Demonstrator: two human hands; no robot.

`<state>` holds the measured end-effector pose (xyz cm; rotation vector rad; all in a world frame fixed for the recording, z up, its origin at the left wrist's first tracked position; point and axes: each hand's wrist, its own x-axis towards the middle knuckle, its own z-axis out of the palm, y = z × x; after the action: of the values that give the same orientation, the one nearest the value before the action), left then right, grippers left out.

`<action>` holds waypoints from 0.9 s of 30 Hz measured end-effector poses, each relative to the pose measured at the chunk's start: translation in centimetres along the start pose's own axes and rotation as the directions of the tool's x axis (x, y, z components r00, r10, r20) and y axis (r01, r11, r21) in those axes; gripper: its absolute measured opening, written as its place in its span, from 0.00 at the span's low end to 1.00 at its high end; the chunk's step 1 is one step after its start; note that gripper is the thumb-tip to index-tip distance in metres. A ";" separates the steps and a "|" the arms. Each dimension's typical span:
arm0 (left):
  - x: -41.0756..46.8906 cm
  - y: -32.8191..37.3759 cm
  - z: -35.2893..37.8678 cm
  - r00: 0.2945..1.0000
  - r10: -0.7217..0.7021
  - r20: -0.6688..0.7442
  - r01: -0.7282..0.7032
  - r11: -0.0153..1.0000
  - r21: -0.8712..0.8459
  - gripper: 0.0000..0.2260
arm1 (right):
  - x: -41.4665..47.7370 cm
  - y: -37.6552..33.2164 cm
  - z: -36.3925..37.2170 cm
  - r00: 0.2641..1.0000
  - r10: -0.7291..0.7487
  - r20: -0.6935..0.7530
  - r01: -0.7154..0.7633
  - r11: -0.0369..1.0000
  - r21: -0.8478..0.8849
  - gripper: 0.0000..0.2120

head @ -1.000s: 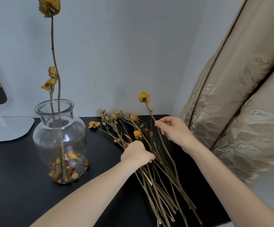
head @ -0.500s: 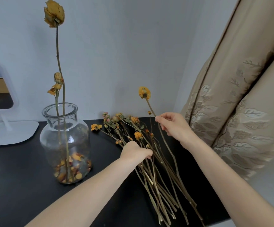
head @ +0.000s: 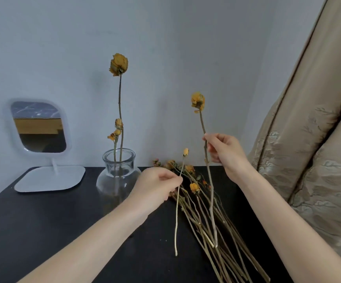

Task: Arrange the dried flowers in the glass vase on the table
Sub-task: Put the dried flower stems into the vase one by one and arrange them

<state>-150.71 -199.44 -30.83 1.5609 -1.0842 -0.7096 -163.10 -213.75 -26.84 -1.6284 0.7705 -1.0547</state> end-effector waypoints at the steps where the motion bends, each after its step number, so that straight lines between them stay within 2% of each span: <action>1: -0.6 1.1 -1.2 0.999 0.038 -0.022 -0.039 0.999 -0.036 0.05 | 0.0 -1.0 0.5 1.000 -0.030 0.003 0.030 0.999 0.026 0.09; 3: -1.3 3.0 -3.8 0.987 0.116 -0.111 -0.125 0.989 -0.083 0.04 | 0.1 -3.0 1.8 0.995 -0.095 0.016 0.093 0.991 0.091 0.09; 6: -1.6 5.2 -7.9 0.934 0.219 -0.283 -0.241 0.970 -0.043 0.03 | 0.4 -6.1 4.0 0.983 -0.182 0.017 0.175 0.964 0.199 0.11; 9: -1.0 6.5 -11.4 0.867 0.254 -0.430 -0.285 0.958 -0.010 0.02 | 1.1 -8.9 6.2 0.971 -0.240 -0.005 0.233 0.937 0.260 0.11; 13: -0.1 7.0 -14.3 0.803 0.261 -0.536 -0.302 0.953 0.012 0.03 | 2.1 -11.2 8.4 0.962 -0.268 -0.046 0.270 0.920 0.283 0.09; 18: 0.8 5.6 -14.8 0.788 0.268 -0.554 -0.293 0.955 0.045 0.04 | 2.9 -12.2 9.8 0.951 -0.293 -0.104 0.311 0.893 0.325 0.09; 23: 1.6 3.1 -13.7 0.821 0.235 -0.520 -0.227 0.971 0.081 0.03 | 3.6 -12.1 10.3 0.944 -0.273 -0.185 0.321 0.891 0.321 0.08; 27: 1.9 1.3 -13.0 0.855 0.190 -0.482 -0.170 0.982 0.086 0.03 | 3.7 -10.9 10.8 0.942 -0.273 -0.198 0.320 0.906 0.275 0.07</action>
<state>-139.06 -195.74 -25.92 1.5344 -0.8464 -0.1434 -151.85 -209.48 -16.59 -1.4350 0.4344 -1.4568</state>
